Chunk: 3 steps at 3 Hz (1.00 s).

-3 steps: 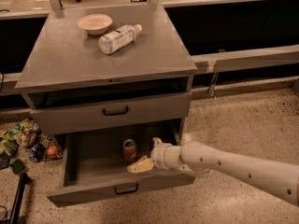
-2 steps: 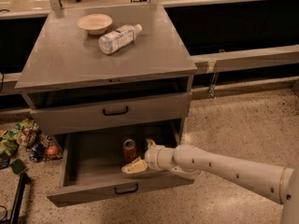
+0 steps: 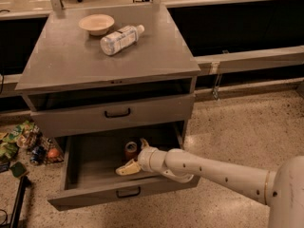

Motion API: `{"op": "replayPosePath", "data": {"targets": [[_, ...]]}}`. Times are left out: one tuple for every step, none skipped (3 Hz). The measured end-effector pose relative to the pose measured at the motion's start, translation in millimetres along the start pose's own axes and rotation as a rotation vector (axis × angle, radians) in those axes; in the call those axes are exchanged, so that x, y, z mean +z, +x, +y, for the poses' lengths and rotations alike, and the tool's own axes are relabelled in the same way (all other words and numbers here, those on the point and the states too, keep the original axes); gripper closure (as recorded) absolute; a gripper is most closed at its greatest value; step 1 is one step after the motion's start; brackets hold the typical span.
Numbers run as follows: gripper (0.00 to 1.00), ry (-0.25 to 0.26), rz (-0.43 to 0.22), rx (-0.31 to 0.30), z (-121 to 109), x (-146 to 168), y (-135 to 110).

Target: Pick coke can from middle drawer and place on counter

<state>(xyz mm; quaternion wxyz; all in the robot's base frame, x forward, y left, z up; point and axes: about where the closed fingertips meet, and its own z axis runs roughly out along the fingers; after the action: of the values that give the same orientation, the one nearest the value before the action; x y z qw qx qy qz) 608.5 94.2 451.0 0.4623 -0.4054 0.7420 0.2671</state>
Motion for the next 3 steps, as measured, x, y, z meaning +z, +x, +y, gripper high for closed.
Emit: {"op": "replayPosePath", "data": {"targets": [[0.00,-0.004,-0.006,0.000,-4,11,5],[0.25,-0.021,-0.023,-0.022,-8,18,8],[0.48,-0.031,-0.029,-0.032,-8,21,10]]}}
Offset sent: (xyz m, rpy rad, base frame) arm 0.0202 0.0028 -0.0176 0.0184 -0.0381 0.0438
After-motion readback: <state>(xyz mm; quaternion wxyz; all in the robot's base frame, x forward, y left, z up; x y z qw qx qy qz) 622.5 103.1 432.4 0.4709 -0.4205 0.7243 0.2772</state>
